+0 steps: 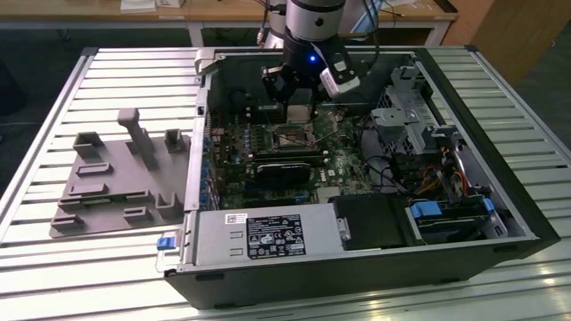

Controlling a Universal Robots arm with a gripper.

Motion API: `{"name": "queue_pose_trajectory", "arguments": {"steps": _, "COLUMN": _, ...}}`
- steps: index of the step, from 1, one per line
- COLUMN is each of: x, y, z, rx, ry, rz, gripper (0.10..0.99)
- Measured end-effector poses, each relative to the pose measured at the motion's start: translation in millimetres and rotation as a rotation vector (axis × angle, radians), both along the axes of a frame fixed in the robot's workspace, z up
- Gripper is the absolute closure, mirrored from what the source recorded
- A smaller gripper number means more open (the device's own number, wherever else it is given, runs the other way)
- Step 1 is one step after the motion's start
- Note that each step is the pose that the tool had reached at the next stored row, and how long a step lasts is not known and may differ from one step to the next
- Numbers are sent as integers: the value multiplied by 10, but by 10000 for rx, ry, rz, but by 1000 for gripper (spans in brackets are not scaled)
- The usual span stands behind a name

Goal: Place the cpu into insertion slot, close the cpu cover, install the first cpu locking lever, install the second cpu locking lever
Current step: 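Place the cpu into insertion slot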

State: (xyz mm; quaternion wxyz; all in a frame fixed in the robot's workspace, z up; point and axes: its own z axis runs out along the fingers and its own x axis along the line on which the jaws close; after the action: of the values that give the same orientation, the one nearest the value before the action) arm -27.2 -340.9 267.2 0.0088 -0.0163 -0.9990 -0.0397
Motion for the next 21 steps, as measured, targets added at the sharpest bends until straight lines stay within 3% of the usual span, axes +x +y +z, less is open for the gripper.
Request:
{"name": "queue_pose_trajectory", "arguments": {"steps": 6, "x": -1, "y": 0, "z": -27, "rx": -44, "ry": -3, "rz": -804, "gripper": 549}}
{"name": "queue_pose_trajectory", "arguments": {"steps": 21, "x": -1, "y": 0, "z": -64, "rx": -57, "ry": 2, "rz": -3488, "gripper": 549}}
